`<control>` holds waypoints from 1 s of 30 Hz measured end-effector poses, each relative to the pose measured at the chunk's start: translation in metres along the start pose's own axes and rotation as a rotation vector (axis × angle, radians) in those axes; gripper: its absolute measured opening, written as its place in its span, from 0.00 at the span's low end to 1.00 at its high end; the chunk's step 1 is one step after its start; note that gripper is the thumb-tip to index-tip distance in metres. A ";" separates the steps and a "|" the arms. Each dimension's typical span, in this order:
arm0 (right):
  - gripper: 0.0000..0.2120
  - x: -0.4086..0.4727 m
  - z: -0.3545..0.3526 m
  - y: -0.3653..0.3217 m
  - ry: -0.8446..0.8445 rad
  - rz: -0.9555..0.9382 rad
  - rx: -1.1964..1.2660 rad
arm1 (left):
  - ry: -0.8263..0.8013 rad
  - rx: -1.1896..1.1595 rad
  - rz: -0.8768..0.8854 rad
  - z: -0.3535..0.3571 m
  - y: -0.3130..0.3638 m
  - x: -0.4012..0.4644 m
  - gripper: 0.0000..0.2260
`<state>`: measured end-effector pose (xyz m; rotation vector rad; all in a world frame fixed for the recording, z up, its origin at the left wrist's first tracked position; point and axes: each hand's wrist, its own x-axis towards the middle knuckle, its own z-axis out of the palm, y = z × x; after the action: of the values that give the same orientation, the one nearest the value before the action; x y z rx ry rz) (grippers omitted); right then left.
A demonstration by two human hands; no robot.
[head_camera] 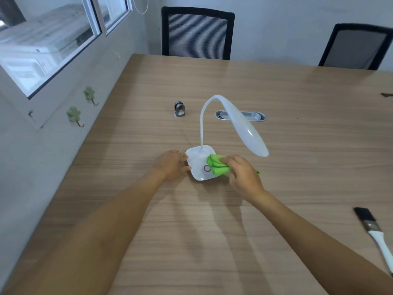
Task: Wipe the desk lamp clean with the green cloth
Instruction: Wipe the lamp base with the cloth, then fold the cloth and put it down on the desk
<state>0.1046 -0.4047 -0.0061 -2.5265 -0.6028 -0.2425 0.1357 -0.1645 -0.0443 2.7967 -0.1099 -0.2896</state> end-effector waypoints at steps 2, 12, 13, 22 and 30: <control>0.22 0.007 -0.003 -0.003 0.017 0.098 0.052 | 0.046 -0.024 0.034 -0.003 0.003 -0.005 0.18; 0.11 0.032 0.016 -0.068 -0.239 -0.086 0.051 | 0.077 -0.205 0.010 -0.046 -0.016 -0.063 0.38; 0.11 0.035 0.021 -0.077 -0.249 -0.126 0.047 | 0.062 -0.267 -0.026 -0.050 -0.021 -0.069 0.36; 0.17 0.052 0.072 -0.152 -0.469 -0.196 0.182 | 0.091 -0.580 -0.351 -0.077 -0.097 -0.146 0.10; 0.18 0.048 0.116 -0.178 -0.560 -0.080 0.255 | 0.072 -0.849 -0.652 -0.051 -0.142 -0.186 0.17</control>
<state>0.0707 -0.1894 -0.0099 -2.3131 -0.8827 0.5030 -0.0289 0.0050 -0.0093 1.9111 0.7676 -0.2887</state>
